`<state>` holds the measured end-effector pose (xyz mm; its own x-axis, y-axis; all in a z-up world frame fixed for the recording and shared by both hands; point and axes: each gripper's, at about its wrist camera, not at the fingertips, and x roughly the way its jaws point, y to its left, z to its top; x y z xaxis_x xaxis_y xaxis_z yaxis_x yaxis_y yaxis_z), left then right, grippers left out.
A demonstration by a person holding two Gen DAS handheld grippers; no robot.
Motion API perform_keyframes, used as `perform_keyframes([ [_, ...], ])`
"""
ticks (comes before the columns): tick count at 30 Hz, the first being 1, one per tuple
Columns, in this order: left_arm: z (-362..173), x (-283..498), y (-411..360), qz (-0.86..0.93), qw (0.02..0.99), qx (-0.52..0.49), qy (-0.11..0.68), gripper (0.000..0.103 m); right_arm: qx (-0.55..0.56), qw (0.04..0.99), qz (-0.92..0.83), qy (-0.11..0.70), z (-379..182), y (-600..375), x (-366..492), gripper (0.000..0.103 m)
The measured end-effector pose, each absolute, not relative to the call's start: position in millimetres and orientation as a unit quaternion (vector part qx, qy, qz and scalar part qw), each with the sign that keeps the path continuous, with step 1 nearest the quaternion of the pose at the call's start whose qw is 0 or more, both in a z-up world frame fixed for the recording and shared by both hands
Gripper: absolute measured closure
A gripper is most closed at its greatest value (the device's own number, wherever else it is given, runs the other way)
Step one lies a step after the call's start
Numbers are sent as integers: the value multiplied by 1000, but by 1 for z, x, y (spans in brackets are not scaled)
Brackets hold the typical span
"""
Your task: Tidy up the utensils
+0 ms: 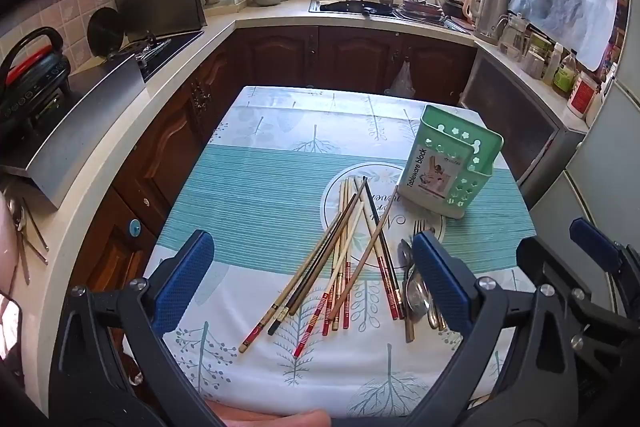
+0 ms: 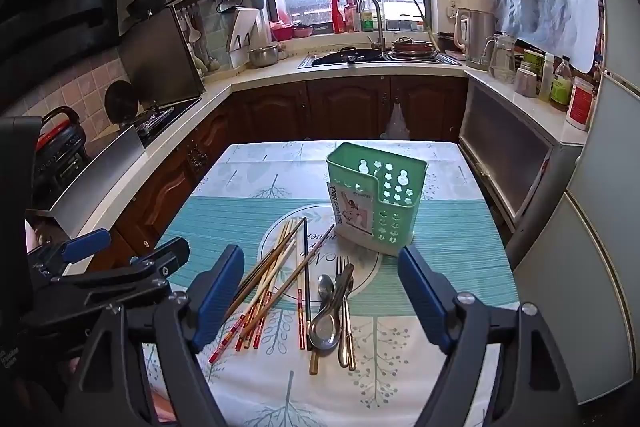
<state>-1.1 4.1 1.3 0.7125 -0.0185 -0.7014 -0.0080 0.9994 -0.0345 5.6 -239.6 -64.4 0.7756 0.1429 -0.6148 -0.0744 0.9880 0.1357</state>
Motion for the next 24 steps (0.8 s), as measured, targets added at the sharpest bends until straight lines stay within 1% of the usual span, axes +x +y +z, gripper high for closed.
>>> perform_keyframes([
  [10,0,3,11,5,923,-18,385,4,42,940,57,335,-67,-231,12,23],
  [24,3,-2,5,4,925,-6,379,4,58,940,55,333,-70,-239,7,23],
])
